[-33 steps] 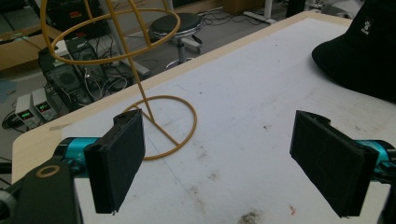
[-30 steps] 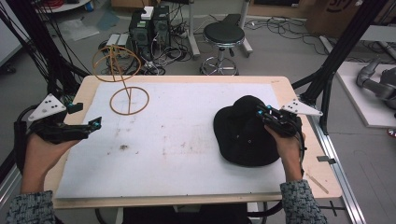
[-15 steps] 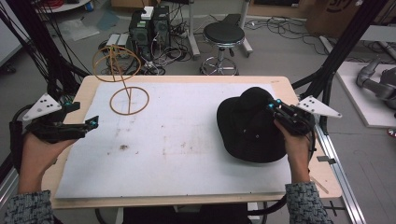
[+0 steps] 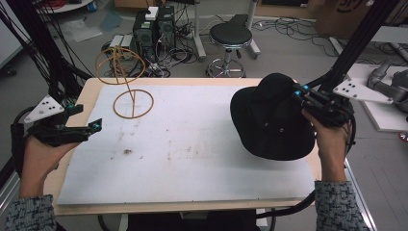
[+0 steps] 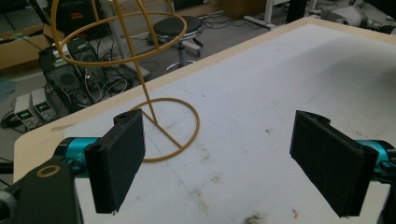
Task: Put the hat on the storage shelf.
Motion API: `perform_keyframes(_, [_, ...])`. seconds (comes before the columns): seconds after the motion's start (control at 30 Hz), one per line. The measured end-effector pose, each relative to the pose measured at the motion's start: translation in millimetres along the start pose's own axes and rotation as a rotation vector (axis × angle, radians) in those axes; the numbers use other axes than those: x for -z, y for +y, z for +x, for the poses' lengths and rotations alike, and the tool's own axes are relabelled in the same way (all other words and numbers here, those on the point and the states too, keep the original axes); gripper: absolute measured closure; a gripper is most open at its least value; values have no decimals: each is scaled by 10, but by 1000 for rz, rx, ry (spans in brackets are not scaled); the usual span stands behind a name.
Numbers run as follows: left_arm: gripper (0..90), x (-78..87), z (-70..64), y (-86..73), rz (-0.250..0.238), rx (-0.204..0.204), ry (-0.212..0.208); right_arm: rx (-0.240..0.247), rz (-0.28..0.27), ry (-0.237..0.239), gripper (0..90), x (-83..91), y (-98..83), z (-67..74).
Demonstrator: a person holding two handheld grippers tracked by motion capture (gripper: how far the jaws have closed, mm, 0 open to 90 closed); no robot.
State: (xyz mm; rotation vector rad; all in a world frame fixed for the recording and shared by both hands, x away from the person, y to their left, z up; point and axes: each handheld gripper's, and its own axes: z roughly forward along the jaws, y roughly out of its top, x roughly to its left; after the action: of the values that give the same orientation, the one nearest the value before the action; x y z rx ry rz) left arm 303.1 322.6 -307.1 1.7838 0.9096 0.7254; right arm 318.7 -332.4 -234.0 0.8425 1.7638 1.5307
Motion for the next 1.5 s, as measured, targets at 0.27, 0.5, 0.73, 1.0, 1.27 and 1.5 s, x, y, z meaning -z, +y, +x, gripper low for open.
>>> perform_keyframes(0.27, [187, 13, 18, -5, 1, 11, 0, -14, -7, 59, 888, -37, 441, -182])
perform_keyframes(0.5, [188, 6, 27, -10, 7, 20, -2, 12, 6, 84, 888, -141, 832, -300])
perform_keyframes(0.73, [190, 19, 47, -12, 5, 21, 1, 36, 25, 104, 888, -297, 1176, -380])
perform_keyframes(1.0, [189, 24, 83, -35, 6, 34, 6, 60, -2, 160, 888, -581, 1492, -359])
perform_keyframes(1.27, [190, -9, 94, -61, 13, 44, 3, 59, -12, 210, 888, -963, 1747, -319])
perform_keyframes(1.5, [190, -13, 103, -73, 18, 43, 9, 31, -30, 263, 888, -1356, 1871, -243])
